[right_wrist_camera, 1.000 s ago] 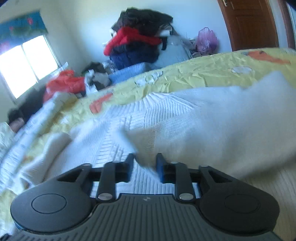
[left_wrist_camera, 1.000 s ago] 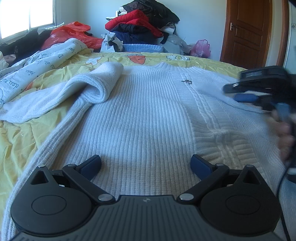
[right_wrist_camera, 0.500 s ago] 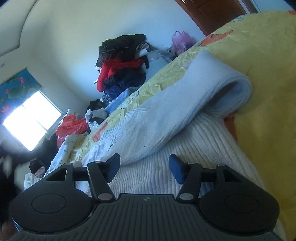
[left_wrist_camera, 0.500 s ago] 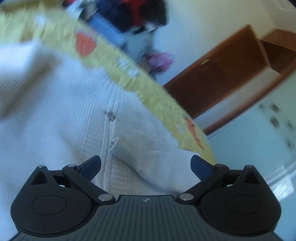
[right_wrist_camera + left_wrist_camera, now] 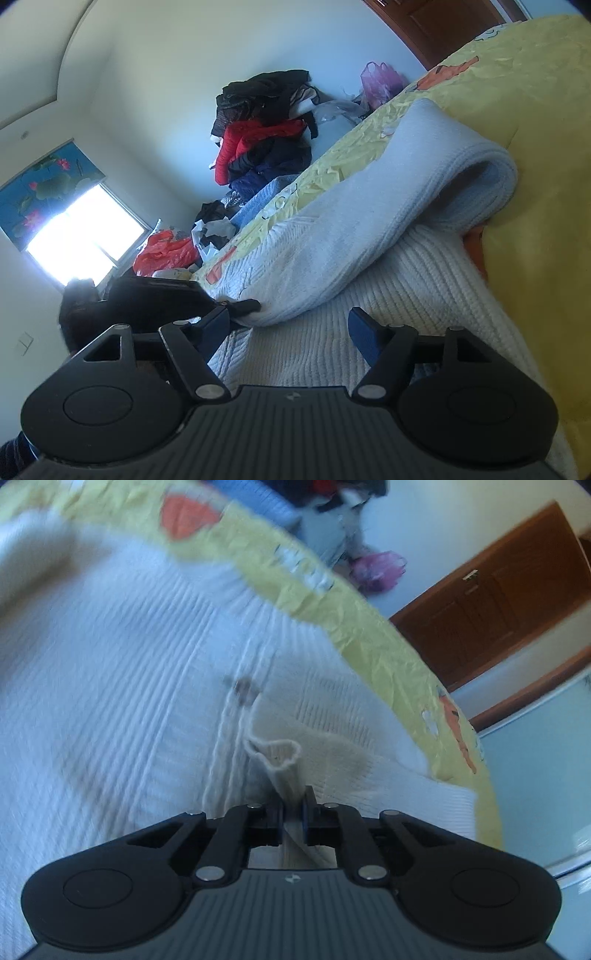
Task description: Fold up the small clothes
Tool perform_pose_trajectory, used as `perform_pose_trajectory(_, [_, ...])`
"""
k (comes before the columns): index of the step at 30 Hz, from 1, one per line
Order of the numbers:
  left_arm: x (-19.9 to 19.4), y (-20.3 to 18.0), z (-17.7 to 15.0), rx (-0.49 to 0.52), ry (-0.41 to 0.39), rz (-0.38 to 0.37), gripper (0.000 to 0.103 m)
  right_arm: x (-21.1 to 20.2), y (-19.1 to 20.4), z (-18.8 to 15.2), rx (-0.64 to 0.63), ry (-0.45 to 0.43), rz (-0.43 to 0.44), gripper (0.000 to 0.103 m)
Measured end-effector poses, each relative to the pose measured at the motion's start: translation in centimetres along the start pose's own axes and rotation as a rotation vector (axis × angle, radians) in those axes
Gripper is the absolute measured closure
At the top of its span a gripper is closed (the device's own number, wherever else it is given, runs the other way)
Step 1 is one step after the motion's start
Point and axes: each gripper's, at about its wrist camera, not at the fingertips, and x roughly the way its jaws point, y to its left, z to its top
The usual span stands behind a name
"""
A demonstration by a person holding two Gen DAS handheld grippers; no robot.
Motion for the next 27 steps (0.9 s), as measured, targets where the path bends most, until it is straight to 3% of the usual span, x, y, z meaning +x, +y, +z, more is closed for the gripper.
perform_pose_trajectory(4, [-3.5, -3.5, 0.2, 0.232, -0.146, 0.005, 0.094, 0.1, 0.0, 0.0, -0.004, 0.000, -0.004, 0.027])
perform_pose_trajectory(8, [-7.0, -3.5, 1.4, 0.340, -0.274, 0.028, 0.094, 0.1, 0.1, -0.1, -0.010, 0.001, -0.011, 0.027])
perform_pose_trajectory(11, [-8.2, -0.8, 2.2, 0.319, -0.311, 0.106, 0.094, 0.1, 0.2, -0.2, -0.017, 0.003, -0.018, 0.027])
perform_pose_trajectory(15, [-7.6, 4.6, 2.7, 0.210, -0.276, 0.205, 0.094, 0.2, 0.4, -0.2, -0.028, 0.007, -0.027, 0.027])
perform_pose_trajectory(18, [-7.4, 6.9, 1.8, 0.166, -0.286, 0.228, 0.094, 0.3, 0.4, -0.2, -0.039, 0.011, -0.036, 0.027])
perform_pose_trajectory(21, [-5.7, 8.0, 0.6, 0.161, -0.238, 0.248, 0.094, 0.4, 0.8, -0.2, -0.054, 0.017, -0.050, 0.027])
perform_pose_trajectory(25, [-5.6, 8.7, -1.2, 0.246, -0.334, 0.243, 0.092, 0.7, 2.7, 0.0, -0.138, 0.050, -0.123, 0.027])
perform_pose_trajectory(27, [-6.0, 8.8, -1.4, 0.242, -0.336, 0.235, 0.092, 0.7, 4.7, 0.6, -0.233, 0.040, -0.117, 0.026])
